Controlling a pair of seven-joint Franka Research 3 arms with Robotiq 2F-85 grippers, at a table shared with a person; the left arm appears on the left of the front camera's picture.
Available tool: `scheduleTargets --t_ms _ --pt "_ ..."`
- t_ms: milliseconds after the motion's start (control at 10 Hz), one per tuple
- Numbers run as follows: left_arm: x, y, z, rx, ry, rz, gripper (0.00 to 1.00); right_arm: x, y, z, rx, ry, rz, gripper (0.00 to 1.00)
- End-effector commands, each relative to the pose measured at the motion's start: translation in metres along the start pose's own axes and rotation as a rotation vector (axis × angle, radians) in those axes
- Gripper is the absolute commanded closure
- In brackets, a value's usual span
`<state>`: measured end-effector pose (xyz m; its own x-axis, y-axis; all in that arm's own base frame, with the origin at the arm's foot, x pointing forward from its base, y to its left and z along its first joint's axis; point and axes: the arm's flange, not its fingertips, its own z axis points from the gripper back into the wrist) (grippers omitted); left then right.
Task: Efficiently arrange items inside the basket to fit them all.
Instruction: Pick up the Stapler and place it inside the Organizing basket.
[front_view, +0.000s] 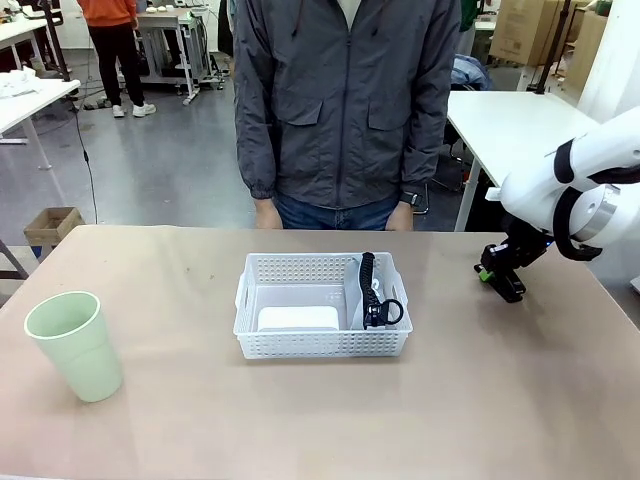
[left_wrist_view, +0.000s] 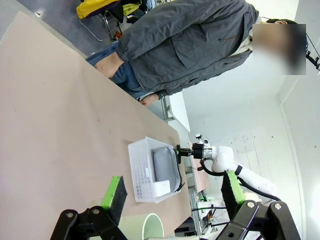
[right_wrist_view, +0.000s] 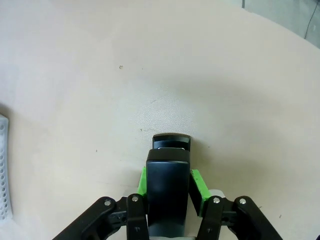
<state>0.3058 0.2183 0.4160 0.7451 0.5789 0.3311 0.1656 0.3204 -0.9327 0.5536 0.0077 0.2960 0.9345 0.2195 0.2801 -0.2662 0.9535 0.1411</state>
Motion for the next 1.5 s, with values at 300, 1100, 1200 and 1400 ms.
scheduleTargets --t_ms 300,1100,1200,1400 --pt "0.0 -0.002 0.001 -0.009 0.005 -0.006 0.0 -0.004 0.0 0.05 0.123 -0.143 -0.221 1.0" --pt "0.0 -0.002 0.001 -0.009 0.005 -0.006 0.0 -0.044 0.095 0.149 0.328 -0.158 -0.38 1.0" --pt "0.0 -0.002 0.001 -0.009 0.005 -0.006 0.0 -0.044 0.078 0.141 0.158 -0.177 -0.496 1.0" --pt "0.0 -0.002 0.001 -0.009 0.005 -0.006 0.0 -0.033 0.089 0.142 0.366 -0.097 -0.363 1.0"
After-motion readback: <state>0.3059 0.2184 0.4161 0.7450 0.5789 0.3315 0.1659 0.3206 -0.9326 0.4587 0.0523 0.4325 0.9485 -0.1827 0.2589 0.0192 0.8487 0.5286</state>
